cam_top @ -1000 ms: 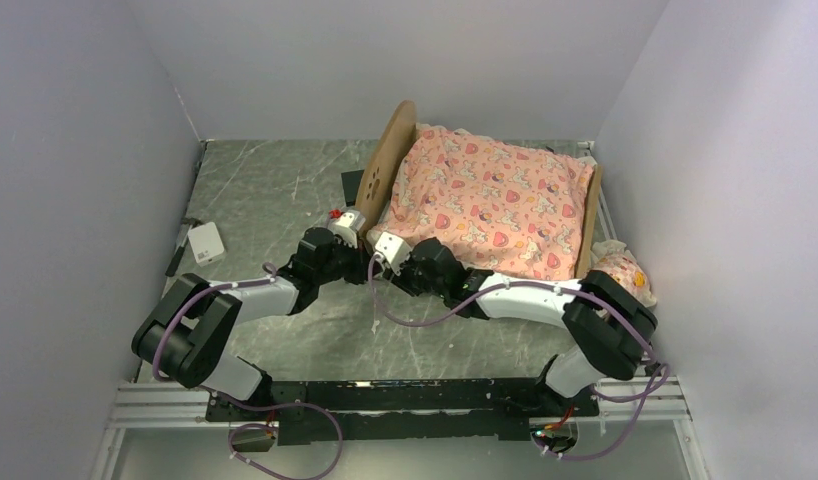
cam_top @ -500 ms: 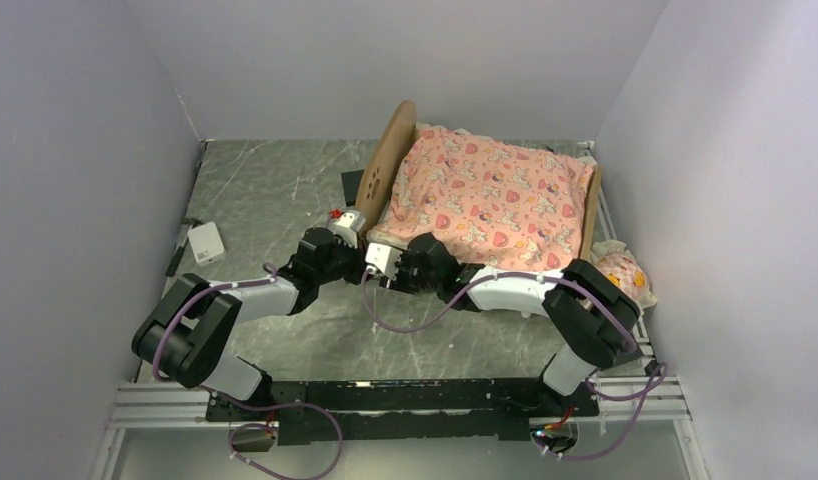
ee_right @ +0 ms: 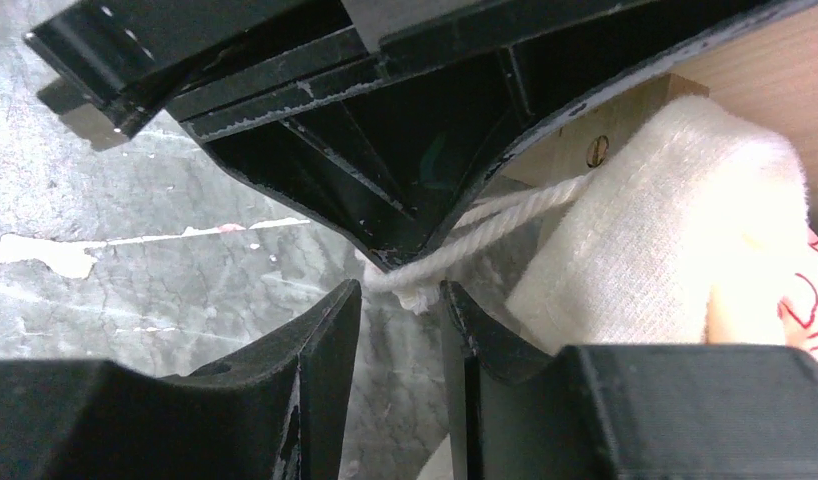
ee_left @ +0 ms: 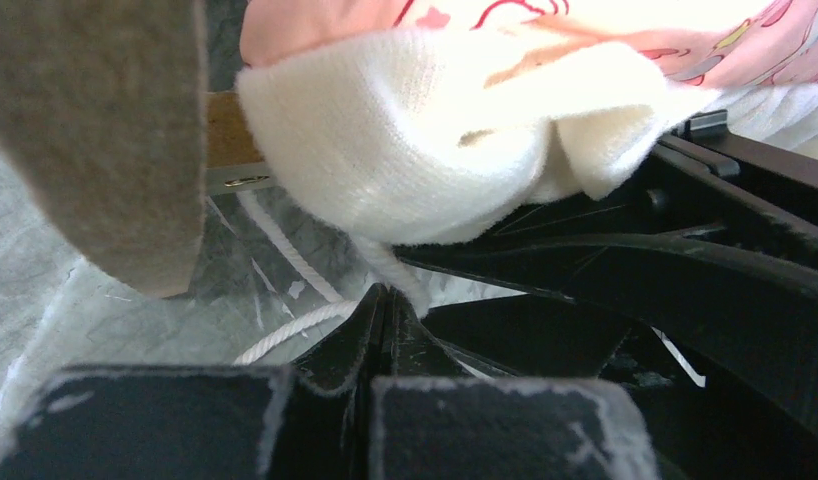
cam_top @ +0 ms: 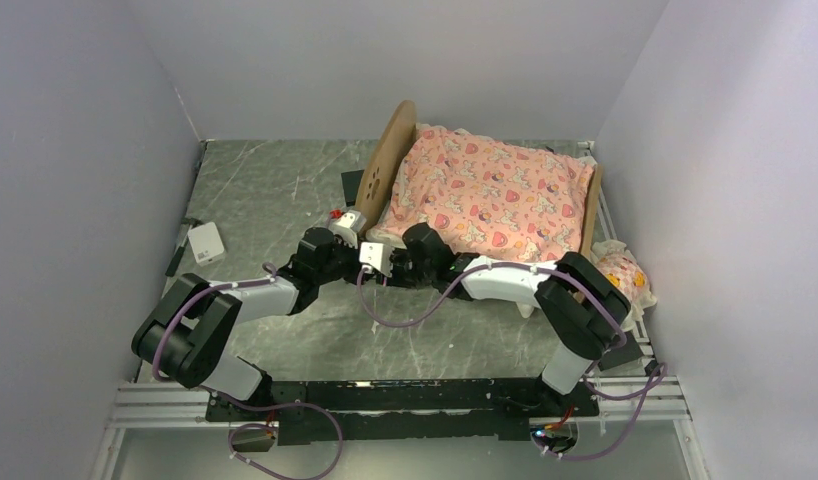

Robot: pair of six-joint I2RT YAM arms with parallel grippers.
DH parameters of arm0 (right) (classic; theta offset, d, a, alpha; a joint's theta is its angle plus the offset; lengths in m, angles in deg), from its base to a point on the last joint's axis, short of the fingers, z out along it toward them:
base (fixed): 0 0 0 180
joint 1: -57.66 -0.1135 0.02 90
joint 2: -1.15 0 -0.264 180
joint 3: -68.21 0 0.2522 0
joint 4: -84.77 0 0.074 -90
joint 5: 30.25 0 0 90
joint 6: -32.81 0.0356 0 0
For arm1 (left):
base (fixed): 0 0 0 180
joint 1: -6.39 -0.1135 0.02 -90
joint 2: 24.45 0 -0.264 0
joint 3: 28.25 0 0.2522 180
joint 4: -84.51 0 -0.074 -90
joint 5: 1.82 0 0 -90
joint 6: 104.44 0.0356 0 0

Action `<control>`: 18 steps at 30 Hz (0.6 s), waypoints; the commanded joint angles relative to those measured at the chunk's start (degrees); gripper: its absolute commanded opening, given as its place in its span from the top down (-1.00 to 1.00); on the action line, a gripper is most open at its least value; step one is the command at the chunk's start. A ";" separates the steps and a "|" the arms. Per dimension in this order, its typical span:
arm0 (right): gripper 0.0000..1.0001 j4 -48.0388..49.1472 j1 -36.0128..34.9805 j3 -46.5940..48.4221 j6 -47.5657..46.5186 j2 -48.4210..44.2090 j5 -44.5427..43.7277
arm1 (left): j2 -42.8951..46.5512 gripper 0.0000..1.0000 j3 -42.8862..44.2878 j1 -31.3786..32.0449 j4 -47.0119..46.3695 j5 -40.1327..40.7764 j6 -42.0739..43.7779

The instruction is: Set up the pet bed

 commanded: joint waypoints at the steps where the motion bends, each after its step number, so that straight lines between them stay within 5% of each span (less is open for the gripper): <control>1: 0.25 -0.86 1.52 3.36 -2.81 0.94 2.51 | 1.34 1.00 1.53 0.23 -1.04 -0.78 1.00; 11: 0.53 -9.08 2.18 7.48 -7.63 2.55 4.01 | 2.25 1.00 1.60 0.23 0.20 -0.16 2.01; 18: 0.46 -13.70 2.26 9.25 -9.81 3.23 3.61 | 2.10 1.00 1.78 0.23 0.60 0.01 2.36</control>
